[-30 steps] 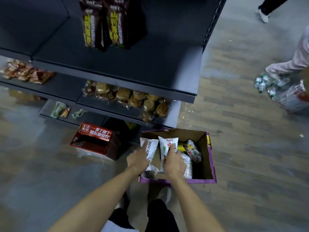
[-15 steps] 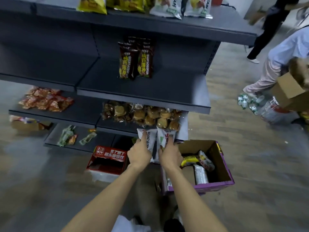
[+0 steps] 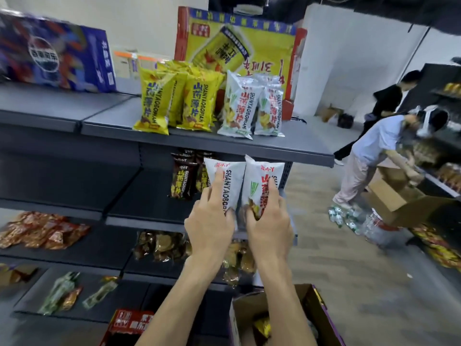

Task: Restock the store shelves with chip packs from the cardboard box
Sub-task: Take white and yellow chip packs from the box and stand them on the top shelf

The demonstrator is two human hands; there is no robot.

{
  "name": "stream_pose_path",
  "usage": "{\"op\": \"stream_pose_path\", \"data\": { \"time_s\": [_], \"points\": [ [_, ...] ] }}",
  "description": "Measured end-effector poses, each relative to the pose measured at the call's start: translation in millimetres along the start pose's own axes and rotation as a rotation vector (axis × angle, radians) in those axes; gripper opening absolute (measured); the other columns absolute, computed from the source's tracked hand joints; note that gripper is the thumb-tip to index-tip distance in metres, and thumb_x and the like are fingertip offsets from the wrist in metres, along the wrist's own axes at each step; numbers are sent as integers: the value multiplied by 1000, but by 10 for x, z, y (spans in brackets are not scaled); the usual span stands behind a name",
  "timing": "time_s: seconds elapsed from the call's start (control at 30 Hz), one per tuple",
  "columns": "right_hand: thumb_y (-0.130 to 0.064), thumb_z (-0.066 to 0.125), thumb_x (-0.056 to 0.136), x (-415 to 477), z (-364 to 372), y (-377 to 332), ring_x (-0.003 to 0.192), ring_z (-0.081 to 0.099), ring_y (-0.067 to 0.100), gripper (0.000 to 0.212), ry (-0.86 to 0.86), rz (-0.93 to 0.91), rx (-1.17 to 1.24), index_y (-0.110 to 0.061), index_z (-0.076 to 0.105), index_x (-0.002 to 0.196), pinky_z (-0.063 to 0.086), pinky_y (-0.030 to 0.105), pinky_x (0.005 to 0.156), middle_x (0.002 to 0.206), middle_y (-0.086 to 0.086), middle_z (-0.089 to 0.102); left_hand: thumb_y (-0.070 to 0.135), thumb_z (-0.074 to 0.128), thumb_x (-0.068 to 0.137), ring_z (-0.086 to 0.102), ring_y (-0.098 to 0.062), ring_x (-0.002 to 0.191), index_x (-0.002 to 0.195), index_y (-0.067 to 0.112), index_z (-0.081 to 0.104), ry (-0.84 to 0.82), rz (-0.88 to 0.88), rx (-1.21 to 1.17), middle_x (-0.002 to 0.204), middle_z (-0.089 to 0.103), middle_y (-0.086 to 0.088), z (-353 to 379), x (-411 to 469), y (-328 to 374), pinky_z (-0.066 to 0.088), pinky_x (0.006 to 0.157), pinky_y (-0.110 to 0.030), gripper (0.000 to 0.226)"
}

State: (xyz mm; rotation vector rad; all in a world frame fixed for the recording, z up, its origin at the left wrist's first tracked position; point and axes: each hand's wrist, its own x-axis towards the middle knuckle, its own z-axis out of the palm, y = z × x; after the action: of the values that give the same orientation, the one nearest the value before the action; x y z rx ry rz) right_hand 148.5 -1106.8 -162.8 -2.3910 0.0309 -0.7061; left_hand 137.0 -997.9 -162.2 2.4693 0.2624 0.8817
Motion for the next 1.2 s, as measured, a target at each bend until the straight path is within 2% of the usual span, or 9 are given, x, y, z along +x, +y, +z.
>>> {"op": "stream_pose_path", "data": {
  "time_s": [0.13,0.23,0.4,0.6,0.7,0.77,1.03,1.2],
  "points": [
    [-39,63,91,562,-213,-146,111,57,26,74,62,-35,3,-30,23,153,47,37,77,129,3,54,29,66,83,62,-26,88,154,33,17,73,107,16,111,56,0,-47,529,328,45,56,-35,86],
    [-40,62,91,1011,-303,-273,109,58,30,73,92,-63,15,-28,23,152,48,40,79,126,6,54,30,66,85,62,-29,94,154,30,14,112,147,31,118,56,-2,-63,934,523,44,59,-36,87],
    [-39,62,91,1807,-296,-414,107,58,32,72,145,-108,-27,-31,22,151,47,43,78,123,6,55,29,68,85,62,-29,98,154,31,12,176,146,53,121,56,-2,-18,1602,768,44,62,-36,89],
    [-39,60,93,2545,-43,-386,106,59,35,70,105,-100,-106,-27,21,150,49,46,76,124,10,52,31,69,85,63,-27,96,154,31,11,185,123,110,118,57,-1,155,2016,813,49,60,-36,90],
    [-43,57,93,2670,143,-261,107,58,34,71,35,-89,-86,-28,19,151,49,46,78,126,10,49,34,72,84,64,-25,96,154,32,12,217,120,100,119,58,0,231,2079,807,54,62,-37,92],
    [-44,59,91,2654,274,-162,108,56,34,79,0,-108,-97,-30,13,153,49,45,77,126,10,48,36,72,83,65,-26,95,153,33,15,248,116,89,118,59,1,264,2118,818,56,63,-38,90],
    [-49,61,88,2632,383,-54,112,52,31,89,17,-172,-144,-31,4,154,49,42,73,134,7,44,34,73,82,66,-27,98,152,30,21,282,150,78,124,60,-1,370,2174,1000,57,65,-39,87],
    [-54,65,81,2617,294,47,118,50,28,97,-14,-198,-3,-32,6,154,52,43,76,140,4,40,30,73,82,65,-27,102,152,31,20,280,198,87,126,59,0,416,2246,1259,54,66,-38,88]
  ]
}}
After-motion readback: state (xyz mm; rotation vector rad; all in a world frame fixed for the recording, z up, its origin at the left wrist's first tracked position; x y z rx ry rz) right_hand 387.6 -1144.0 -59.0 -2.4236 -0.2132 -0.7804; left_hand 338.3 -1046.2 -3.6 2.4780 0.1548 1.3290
